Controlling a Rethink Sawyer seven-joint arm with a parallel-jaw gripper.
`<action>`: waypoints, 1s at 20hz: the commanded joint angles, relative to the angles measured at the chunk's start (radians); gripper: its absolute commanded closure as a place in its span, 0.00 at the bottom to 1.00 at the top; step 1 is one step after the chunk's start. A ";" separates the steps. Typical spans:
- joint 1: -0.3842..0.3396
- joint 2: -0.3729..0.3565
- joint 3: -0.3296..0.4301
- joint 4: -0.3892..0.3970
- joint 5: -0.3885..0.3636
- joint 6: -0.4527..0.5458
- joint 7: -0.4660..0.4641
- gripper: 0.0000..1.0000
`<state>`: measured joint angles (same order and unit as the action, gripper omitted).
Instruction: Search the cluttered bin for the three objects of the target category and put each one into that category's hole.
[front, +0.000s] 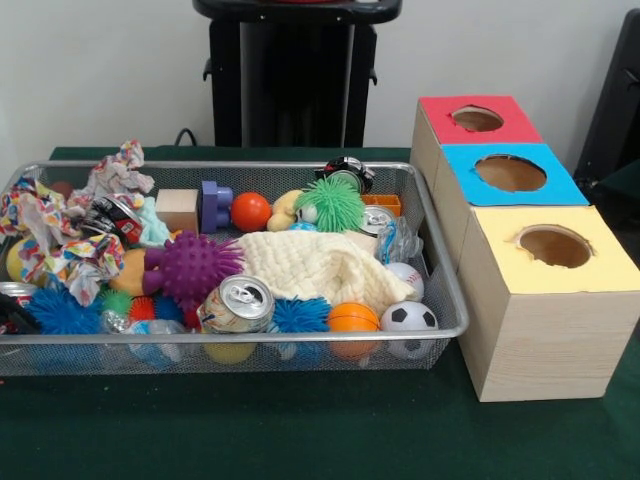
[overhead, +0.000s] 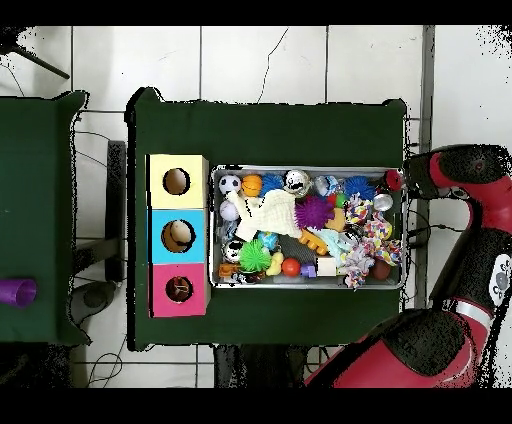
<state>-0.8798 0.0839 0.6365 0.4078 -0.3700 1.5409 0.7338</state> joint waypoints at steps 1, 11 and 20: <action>-0.017 0.067 0.000 0.053 -0.074 -0.350 -0.214 0.00; -0.016 0.063 -0.015 0.060 -0.071 -0.357 -0.173 1.00; -0.013 0.020 -0.033 0.129 -0.033 -0.405 -0.106 1.00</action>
<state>-0.8905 0.0784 0.6231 0.4157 -0.3667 1.4685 0.7335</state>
